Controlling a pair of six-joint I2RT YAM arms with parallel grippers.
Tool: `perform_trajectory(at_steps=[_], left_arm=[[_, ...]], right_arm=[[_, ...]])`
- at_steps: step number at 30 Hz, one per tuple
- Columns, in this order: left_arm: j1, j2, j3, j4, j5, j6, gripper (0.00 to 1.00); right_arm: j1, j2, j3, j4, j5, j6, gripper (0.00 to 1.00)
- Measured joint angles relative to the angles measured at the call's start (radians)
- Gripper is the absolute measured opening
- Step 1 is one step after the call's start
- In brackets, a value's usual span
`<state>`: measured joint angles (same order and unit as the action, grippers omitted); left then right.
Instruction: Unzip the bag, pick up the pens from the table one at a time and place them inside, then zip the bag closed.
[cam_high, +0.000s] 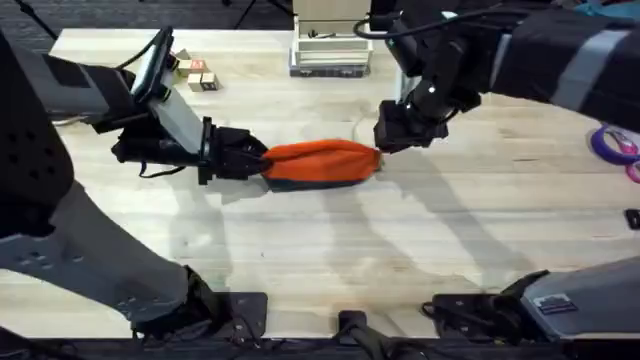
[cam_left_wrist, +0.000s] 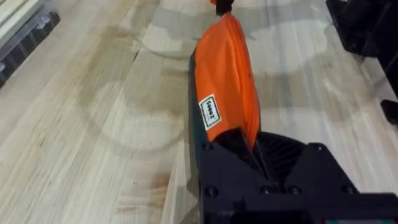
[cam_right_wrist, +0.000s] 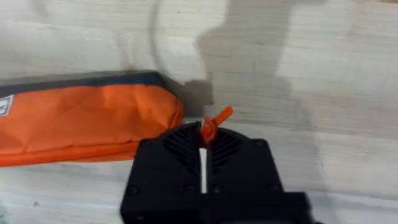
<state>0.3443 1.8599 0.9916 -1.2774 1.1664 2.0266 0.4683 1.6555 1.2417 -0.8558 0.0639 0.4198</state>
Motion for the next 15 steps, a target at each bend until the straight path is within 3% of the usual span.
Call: perform_trajectory(at_steps=[1,7,9,15], left_arm=[[0.0,0.0,0.0,0.0,0.0,0.0,0.042],[0.019,0.0,0.0,0.006,-0.031,0.0,0.042],[0.018,0.0,0.0,0.006,-0.033,0.0,0.042],[0.018,0.0,0.0,0.006,-0.034,0.0,0.042]], right_arm=[[0.0,-0.01,-0.002,-0.001,0.004,0.003,0.101],[-0.045,-0.113,-0.015,-0.037,0.128,-0.025,0.951],[-0.046,-0.151,-0.015,-0.046,0.145,-0.028,0.993],[-0.046,-0.257,-0.015,-0.097,0.163,-0.032,0.997]])
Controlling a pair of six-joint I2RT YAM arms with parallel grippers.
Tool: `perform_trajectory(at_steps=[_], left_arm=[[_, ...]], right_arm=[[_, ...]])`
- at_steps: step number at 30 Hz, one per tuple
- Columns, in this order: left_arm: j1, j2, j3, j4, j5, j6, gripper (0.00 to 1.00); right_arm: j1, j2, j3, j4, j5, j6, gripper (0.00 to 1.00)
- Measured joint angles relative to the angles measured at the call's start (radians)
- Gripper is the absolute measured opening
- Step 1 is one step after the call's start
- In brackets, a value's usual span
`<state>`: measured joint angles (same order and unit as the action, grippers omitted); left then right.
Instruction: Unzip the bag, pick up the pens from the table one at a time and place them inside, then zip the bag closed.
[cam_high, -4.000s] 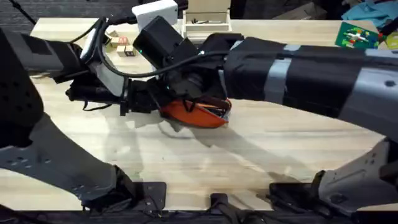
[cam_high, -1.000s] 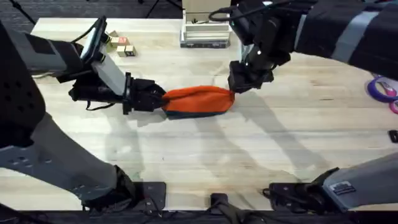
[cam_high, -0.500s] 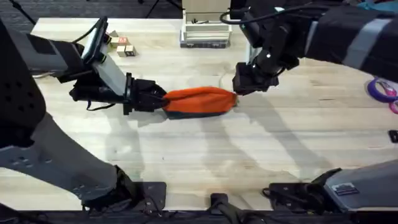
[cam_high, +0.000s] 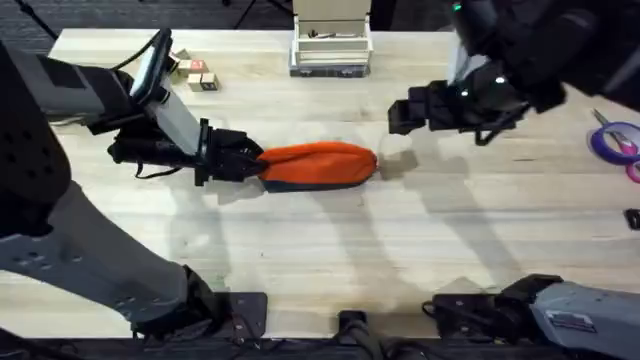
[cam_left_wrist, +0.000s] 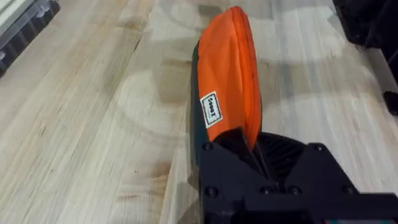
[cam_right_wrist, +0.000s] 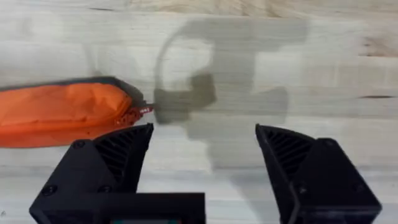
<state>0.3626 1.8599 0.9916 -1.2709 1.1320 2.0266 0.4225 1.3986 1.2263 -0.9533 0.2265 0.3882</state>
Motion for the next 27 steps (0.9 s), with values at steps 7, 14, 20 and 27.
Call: perform_trajectory(at_steps=[7,14,20,27], left_arm=[[0.0,0.0,0.0,0.0,0.0,0.0,0.044],[0.001,0.0,0.0,-0.008,0.001,-0.002,0.96],[0.001,0.0,0.0,-0.007,0.002,-0.002,0.992],[0.008,0.0,0.008,-0.081,0.001,0.009,0.996]], right_arm=[[0.0,-0.114,0.0,-0.048,-0.017,0.0,0.997],[0.0,-0.233,0.0,-0.067,-0.076,0.0,0.997],[0.0,-0.322,0.0,-0.109,-0.093,-0.022,0.997],[0.0,-0.423,0.0,-0.126,-0.093,-0.062,0.997]])
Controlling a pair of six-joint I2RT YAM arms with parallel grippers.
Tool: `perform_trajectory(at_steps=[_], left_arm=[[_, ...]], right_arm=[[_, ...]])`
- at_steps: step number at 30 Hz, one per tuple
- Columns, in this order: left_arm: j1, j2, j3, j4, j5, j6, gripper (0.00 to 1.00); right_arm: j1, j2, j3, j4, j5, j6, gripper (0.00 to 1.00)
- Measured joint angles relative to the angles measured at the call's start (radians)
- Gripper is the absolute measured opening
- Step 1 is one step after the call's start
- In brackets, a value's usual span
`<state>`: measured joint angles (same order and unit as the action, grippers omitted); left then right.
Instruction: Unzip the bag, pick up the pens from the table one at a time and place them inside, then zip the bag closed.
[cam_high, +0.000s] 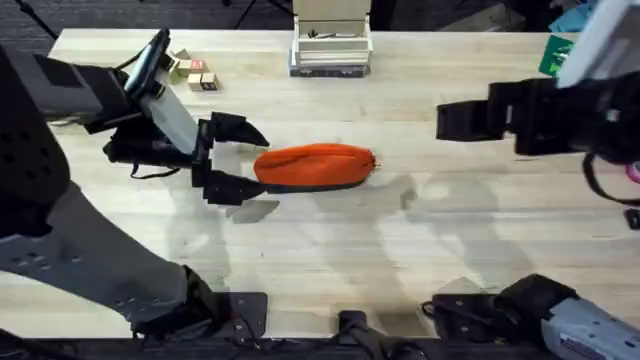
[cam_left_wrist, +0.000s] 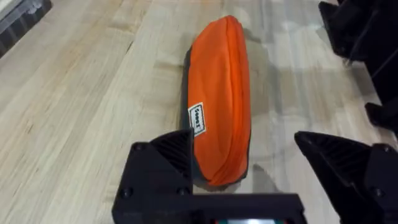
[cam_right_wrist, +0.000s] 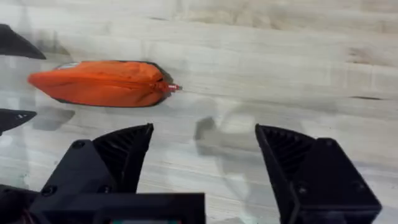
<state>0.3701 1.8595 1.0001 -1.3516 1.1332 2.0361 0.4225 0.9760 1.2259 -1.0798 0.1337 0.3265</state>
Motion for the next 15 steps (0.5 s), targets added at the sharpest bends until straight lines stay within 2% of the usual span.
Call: perform_trajectory(at_steps=[4,9,15], left_arm=[[0.014,-0.03,0.035,-0.028,-0.005,0.005,0.996],[0.023,-0.165,0.09,-0.056,-0.056,0.006,0.996],[0.023,-0.34,0.133,-0.059,-0.12,-0.061,0.995]], right_arm=[[0.0,-0.056,0.0,-0.003,0.0,-0.018,0.997],[0.0,-0.112,0.0,-0.029,0.0,-0.023,0.997],[0.0,-0.132,0.0,-0.058,0.0,-0.026,0.998]])
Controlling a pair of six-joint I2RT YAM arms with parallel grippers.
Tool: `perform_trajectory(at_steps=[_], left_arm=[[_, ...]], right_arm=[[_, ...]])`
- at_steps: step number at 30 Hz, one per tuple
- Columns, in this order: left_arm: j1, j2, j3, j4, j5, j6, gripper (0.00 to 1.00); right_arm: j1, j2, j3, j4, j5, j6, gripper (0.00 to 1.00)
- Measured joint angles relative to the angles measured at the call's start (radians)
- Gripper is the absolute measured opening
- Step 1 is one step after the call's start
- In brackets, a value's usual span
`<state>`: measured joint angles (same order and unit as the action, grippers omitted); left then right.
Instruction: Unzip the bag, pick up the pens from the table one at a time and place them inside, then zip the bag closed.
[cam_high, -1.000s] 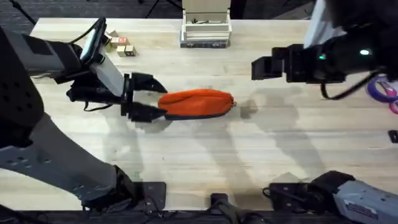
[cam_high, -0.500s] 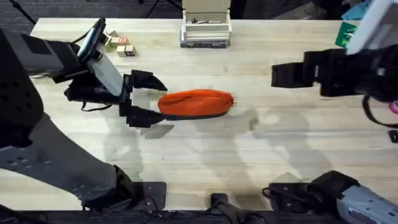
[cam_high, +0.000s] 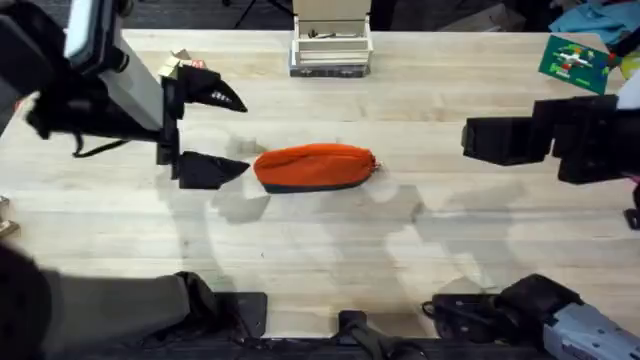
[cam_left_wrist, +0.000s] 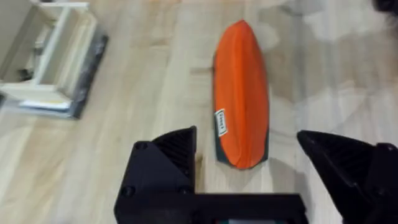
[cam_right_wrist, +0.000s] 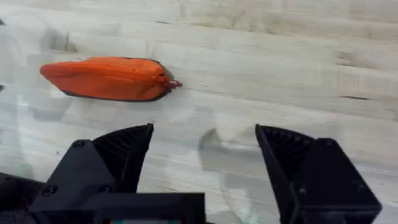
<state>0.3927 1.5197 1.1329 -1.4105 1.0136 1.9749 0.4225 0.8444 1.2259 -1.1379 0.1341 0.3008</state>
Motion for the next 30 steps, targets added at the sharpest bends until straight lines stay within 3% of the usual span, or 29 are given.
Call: perform_trajectory(at_steps=[5,22,30], left_arm=[[0.0,-0.132,0.027,-0.002,-0.051,-0.111,0.995],[0.0,-0.509,0.041,-0.004,-0.209,-0.595,0.995],[0.0,-0.613,0.041,-0.004,-0.246,-0.773,0.995]], right_arm=[[0.0,0.0,0.0,-0.002,0.0,-0.003,0.998],[0.0,0.0,0.0,-0.003,0.0,-0.003,0.998],[0.0,0.0,0.0,-0.003,0.0,-0.003,0.998]])
